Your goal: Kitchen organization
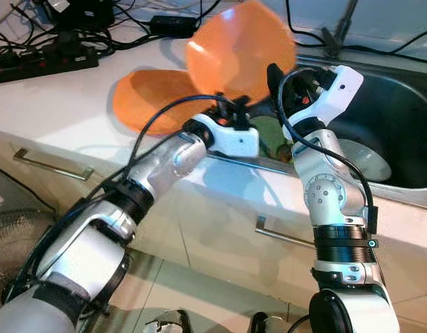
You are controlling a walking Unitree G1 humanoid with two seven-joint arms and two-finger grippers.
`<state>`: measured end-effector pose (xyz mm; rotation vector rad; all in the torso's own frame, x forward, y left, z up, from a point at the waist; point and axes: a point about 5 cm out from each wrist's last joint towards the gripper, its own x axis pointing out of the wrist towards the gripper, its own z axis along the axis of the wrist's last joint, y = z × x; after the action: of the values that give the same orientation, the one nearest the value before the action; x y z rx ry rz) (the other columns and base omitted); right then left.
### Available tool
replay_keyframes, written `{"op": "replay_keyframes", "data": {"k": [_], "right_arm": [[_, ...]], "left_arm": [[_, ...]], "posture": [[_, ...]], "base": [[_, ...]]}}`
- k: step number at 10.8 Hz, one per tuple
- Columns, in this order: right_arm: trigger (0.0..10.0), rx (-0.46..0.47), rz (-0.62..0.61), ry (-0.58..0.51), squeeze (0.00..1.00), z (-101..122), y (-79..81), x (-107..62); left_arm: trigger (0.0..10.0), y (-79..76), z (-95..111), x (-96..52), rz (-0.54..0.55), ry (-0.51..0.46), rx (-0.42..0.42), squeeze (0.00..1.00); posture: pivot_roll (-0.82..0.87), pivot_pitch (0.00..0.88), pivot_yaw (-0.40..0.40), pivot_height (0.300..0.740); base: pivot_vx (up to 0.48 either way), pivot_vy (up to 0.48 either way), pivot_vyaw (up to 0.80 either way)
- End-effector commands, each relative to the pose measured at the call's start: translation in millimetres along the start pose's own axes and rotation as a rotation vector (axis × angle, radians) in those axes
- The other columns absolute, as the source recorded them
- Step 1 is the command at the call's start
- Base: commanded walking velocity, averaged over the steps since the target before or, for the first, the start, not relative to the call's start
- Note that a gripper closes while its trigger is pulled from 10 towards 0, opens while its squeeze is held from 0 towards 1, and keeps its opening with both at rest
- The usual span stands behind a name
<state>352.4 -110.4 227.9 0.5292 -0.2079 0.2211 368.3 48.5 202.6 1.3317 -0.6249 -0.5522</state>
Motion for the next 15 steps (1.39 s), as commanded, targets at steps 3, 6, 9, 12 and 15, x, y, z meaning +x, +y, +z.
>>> {"op": "replay_keyframes", "data": {"k": [3,6,9,12,15], "right_arm": [[10.0,0.008,0.021,-0.005,0.0,0.2,7.7,-3.8],[2.0,0.005,0.007,-0.006,0.0,-0.1,6.1,-3.3],[0.0,0.004,-0.026,-0.023,0.0,4.3,-0.9,-2.5],[0.0,0.005,-0.042,-0.03,0.0,6.5,-5.4,-2.3],[0.0,0.029,-0.03,-0.022,0.0,4.4,-3.2,-1.4]], "left_arm": [[10.0,1.3,11.5,-3.6,0.002,-0.059,0.03,0.0],[10.0,-3.0,14.8,-10.6,-0.012,-0.069,0.047,0.0],[10.0,-0.5,9.9,-14.9,-0.009,-0.044,0.063,0.0],[10.0,-0.9,7.7,-16.1,-0.016,-0.033,0.073,0.0],[10.0,-0.6,9.4,-16.1,-0.012,-0.037,0.076,0.0]], "posture": [[0.05,0.054,0.043,0.74],[0.06,0.033,0.041,0.74],[0.06,0.052,0.039,0.74],[0.06,0.056,0.039,0.74],[0.07,0.062,0.039,0.74]], "base": [[0.0,0.0,0.0],[0.0,0.0,0.0],[0.0,0.0,0.0],[0.0,0.0,0.0],[0.0,0.0,0.0]]}}
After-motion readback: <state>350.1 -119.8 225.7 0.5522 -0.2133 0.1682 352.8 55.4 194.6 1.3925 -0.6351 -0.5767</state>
